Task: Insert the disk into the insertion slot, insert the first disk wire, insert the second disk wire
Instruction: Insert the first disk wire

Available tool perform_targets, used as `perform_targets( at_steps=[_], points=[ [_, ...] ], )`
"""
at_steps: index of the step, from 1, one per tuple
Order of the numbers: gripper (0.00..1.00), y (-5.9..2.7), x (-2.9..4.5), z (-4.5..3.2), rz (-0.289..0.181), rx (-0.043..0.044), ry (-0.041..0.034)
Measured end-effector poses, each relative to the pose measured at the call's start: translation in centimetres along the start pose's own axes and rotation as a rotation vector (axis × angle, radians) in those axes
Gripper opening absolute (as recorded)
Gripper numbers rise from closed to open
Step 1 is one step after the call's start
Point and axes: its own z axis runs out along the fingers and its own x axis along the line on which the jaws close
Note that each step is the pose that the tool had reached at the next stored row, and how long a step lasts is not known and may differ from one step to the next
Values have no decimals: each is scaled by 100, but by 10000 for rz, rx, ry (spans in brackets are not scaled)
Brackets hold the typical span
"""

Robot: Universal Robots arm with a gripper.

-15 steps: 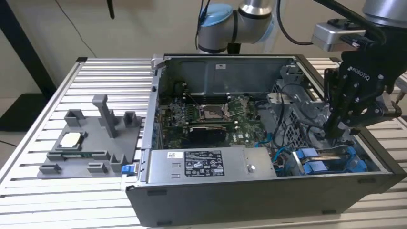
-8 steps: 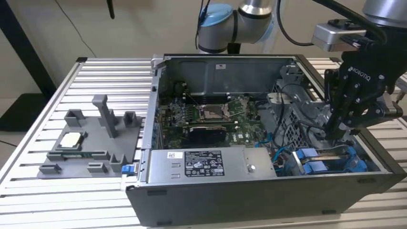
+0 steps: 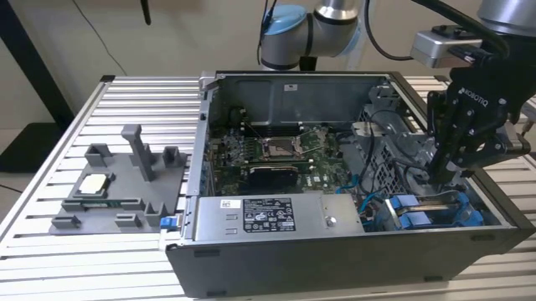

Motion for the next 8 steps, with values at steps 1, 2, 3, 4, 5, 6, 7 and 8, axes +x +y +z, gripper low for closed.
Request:
perform_targets(
  at_steps=[1,2,3,4,5,6,7,8],
  points=[
    [19,0,0,3,0,0,13],
    [19,0,-1,7,0,1,38],
    [19,0,-1,11,1,1,69],
    [19,0,-2,18,1,2,86],
    [19,-1,-3,27,1,2,88],
    [19,-5,-4,36,0,3,90],
    [19,-9,-6,46,-1,3,87],
    [19,-12,-7,56,1,2,64]
  ],
)
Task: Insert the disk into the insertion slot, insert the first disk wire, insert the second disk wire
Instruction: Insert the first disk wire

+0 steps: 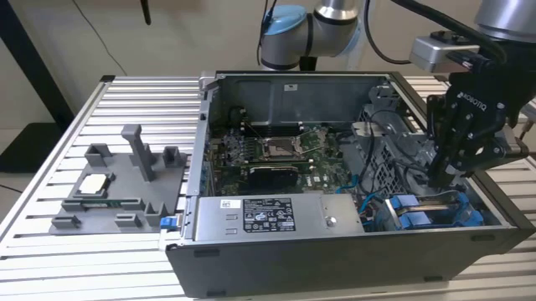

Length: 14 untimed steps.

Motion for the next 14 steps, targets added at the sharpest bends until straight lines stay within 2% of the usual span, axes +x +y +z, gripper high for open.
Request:
perform_targets(
  at_steps=[2,7,11,14],
  points=[
    [19,-7,-3,20,-1,-2,-81],
    [19,-41,-11,67,-7,-4,-211],
    [19,-75,-16,90,-13,-9,-422],
    [19,-99,-19,109,-18,-10,-534]
  ],
)
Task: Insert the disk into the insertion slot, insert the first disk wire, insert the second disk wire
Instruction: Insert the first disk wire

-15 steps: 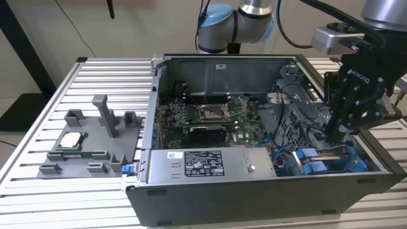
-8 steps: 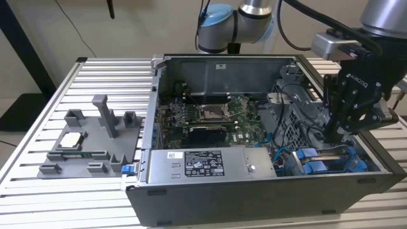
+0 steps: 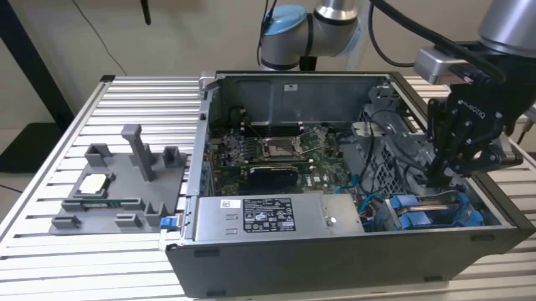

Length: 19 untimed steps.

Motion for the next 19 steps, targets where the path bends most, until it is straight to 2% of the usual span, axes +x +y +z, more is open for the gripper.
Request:
perform_targets(
  at_steps=[4,13,19],
  points=[
    [19,-25,-3,22,-6,-2,-96],
    [19,-29,-3,25,-5,-2,-99],
    [19,-38,-7,60,-6,-2,-112]
  ],
)
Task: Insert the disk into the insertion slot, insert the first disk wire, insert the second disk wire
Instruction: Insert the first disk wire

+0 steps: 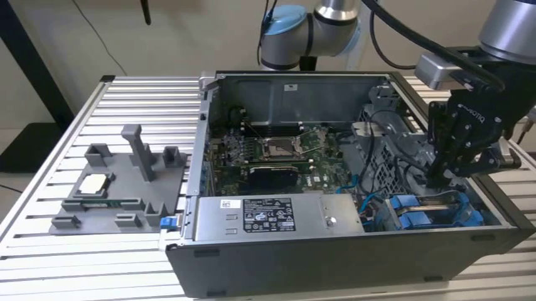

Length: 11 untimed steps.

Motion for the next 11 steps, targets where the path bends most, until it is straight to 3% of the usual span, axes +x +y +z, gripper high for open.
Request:
perform_targets(
  at_steps=[11],
  points=[
    [19,-124,16,79,0,-5,-8]
  ],
)
